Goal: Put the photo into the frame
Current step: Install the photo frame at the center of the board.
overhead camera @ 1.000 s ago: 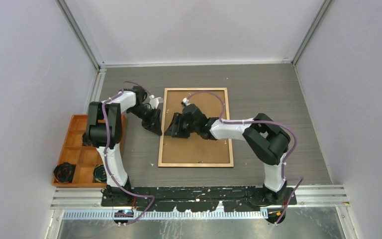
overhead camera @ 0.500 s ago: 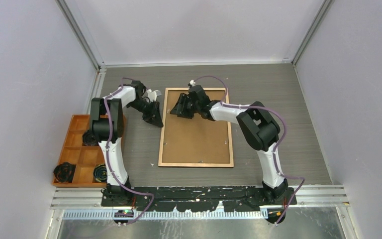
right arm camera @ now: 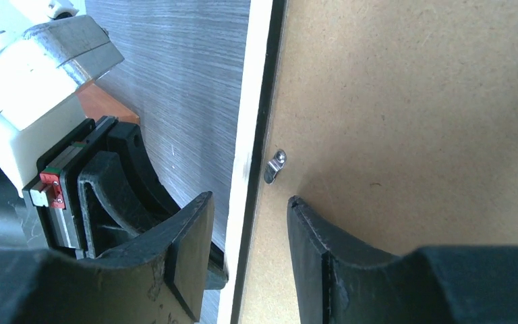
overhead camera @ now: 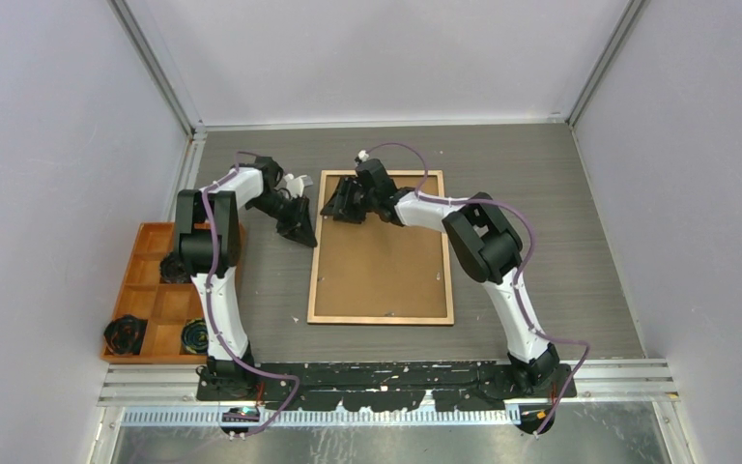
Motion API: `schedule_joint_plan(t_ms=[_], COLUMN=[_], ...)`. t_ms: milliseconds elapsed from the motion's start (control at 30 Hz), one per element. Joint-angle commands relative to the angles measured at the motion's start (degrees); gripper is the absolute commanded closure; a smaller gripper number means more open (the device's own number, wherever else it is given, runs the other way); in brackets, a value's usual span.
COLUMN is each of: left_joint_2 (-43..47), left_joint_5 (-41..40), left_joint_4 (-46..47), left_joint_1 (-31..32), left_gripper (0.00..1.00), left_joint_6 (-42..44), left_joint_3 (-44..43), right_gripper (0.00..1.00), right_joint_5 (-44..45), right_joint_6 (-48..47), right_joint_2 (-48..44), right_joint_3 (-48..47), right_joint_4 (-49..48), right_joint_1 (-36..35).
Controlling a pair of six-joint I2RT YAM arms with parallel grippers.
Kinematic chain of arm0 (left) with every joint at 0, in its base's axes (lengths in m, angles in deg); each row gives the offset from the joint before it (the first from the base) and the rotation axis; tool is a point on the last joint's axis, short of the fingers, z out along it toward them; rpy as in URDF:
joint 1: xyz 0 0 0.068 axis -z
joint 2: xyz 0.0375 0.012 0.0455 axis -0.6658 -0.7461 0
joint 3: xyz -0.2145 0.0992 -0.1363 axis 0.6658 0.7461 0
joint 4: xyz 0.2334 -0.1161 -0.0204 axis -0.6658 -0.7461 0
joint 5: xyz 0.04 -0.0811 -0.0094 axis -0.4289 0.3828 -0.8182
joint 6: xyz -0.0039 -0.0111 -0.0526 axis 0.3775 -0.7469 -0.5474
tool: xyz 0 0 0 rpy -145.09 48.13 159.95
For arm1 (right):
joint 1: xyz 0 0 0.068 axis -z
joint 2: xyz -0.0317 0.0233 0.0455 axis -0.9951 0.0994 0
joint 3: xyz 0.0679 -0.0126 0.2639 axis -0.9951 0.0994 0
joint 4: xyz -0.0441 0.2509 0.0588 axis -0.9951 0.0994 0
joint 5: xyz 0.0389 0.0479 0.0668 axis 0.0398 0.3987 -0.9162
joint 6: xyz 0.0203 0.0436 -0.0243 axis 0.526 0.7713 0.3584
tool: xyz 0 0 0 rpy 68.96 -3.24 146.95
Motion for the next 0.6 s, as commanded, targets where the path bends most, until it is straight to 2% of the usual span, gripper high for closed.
schedule_joint_plan(t_ms=[0,567], left_joint_2=[-0.53,0.17], left_joint_5=[0.00,-0.15], left_joint_4=[4.35,4.70], left_joint_1=[0.23,0.96], left_gripper=[0.88,0.89], left_joint_6=[0.48,1.43], left_joint_3=[0.13,1.07], right_gripper=[0.51,0.54], right_joint_5=[-0.40,-0.50], right_joint_6=[0.65,2.93], right_joint_2=[1.64,4.52], right_joint_3=[-2.65,-5.76], right_joint_4=[0.48,-0.28], right_joint_1=[-0.13,-0.19])
